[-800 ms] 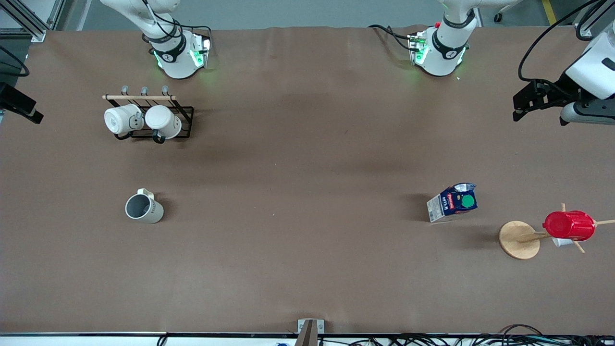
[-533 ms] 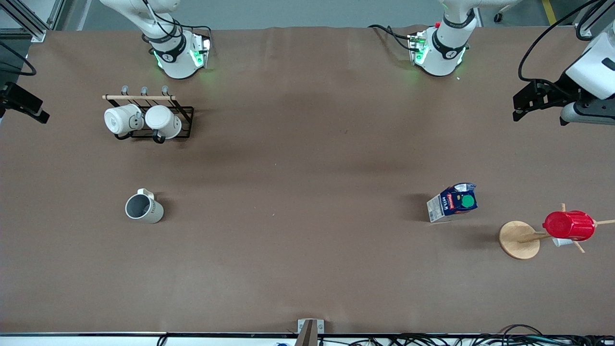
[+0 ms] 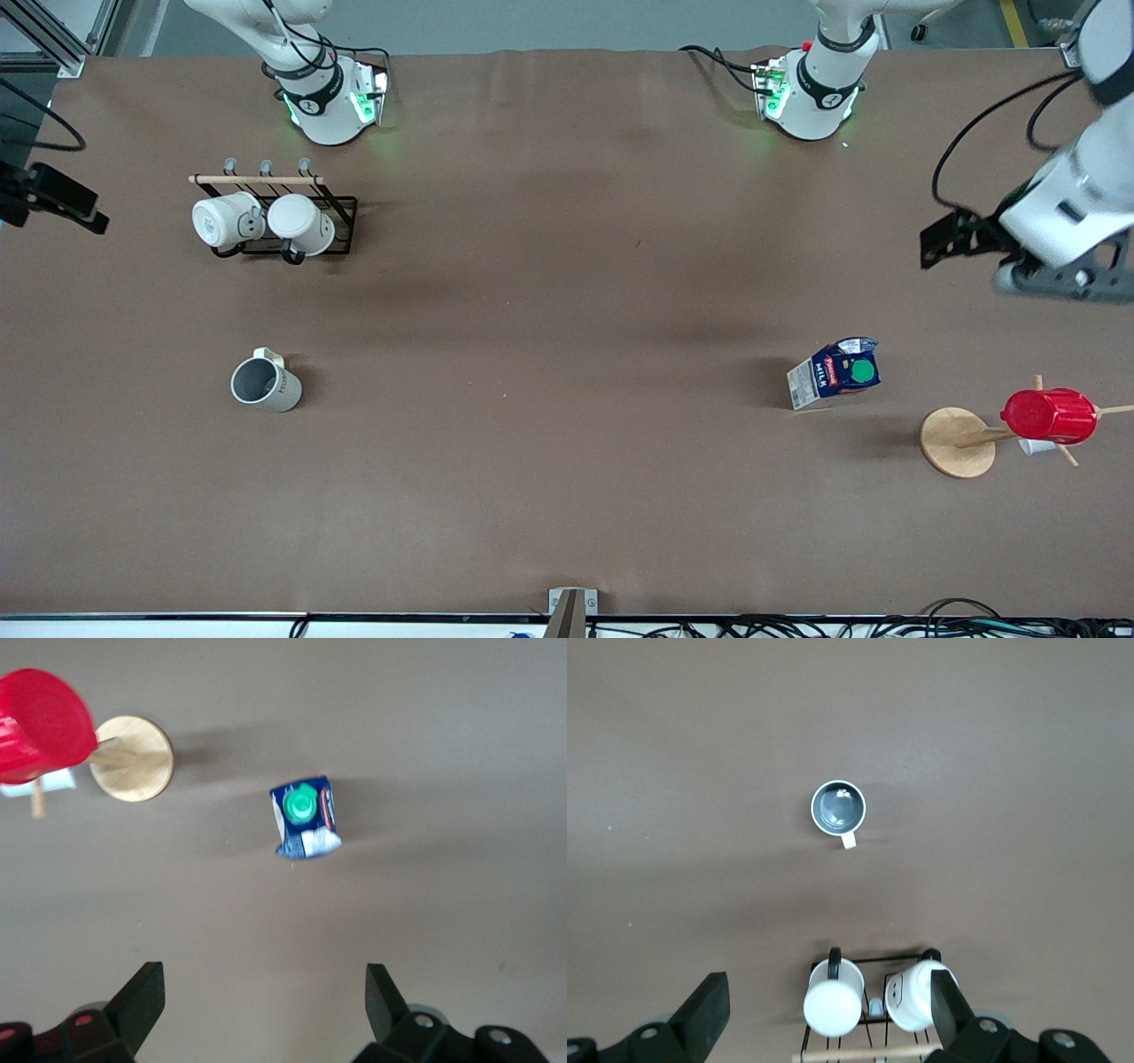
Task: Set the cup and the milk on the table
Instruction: 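Reach the right gripper to the grey mug while the left gripper reaches the milk carton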
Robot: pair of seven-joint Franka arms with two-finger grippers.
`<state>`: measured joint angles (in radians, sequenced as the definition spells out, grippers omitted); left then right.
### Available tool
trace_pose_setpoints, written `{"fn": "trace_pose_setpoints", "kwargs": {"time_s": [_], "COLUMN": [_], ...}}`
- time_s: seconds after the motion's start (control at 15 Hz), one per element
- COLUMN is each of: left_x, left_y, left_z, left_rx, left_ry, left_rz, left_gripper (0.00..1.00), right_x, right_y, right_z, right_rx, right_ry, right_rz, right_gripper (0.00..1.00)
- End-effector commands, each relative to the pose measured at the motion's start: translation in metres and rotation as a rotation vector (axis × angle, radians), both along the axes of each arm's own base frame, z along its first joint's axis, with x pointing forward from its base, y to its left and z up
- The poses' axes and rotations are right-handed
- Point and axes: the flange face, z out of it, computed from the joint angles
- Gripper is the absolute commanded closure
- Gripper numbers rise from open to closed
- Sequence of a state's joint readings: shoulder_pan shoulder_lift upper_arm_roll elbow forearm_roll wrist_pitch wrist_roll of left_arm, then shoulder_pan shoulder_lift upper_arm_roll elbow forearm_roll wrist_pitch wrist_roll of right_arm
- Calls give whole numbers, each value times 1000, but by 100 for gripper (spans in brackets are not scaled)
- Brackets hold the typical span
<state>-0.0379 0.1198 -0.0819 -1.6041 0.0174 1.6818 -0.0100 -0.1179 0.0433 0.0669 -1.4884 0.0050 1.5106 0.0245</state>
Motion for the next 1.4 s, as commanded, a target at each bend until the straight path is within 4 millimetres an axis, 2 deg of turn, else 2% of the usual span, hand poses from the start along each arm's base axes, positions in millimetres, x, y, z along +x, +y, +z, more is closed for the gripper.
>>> {"fn": "trace_pose_setpoints", "kwargs": {"time_s": [0.0,0.13,0.27,0.47,0.73,0.87,0.93,1.0,1.13,1.2,1.33], "left_x": [7,9,19,31,39,42,43,44,44,44,44], "left_y": [-2,-4,-9,-11,-16,-17,-18,-19,-20,-22,-24], "left_z": [-53,-86,-116,-154,-185,-197,-202,-204,-207,-207,-206], "left_rx": [16,10,6,2,-4,-6,-8,-10,-10,-13,-14], "left_ry": [-18,-45,-41,-28,-30,-31,-31,-30,-26,-27,-27], "left_rz": [90,118,124,125,118,117,117,116,115,113,112], "left_gripper": [0,0,0,0,0,2,7,13,32,43,59], "right_x": [45,65,74,70,55,57,59,60,62,62,62], "right_y": [-12,-21,-27,-43,-39,-35,-35,-33,-28,-27,-25], "right_z": [-67,-119,-172,-258,-352,-376,-384,-389,-393,-396,-398], "right_rx": [20,26,29,18,-4,-12,-13,-16,-16,-15,-12], "right_ry": [12,10,0,-46,-108,-136,-142,-154,-158,-156,-148], "right_rz": [105,189,279,393,440,443,443,446,453,454,453], "right_gripper": [0,0,0,0,0,0,0,0,3,10,43]}}
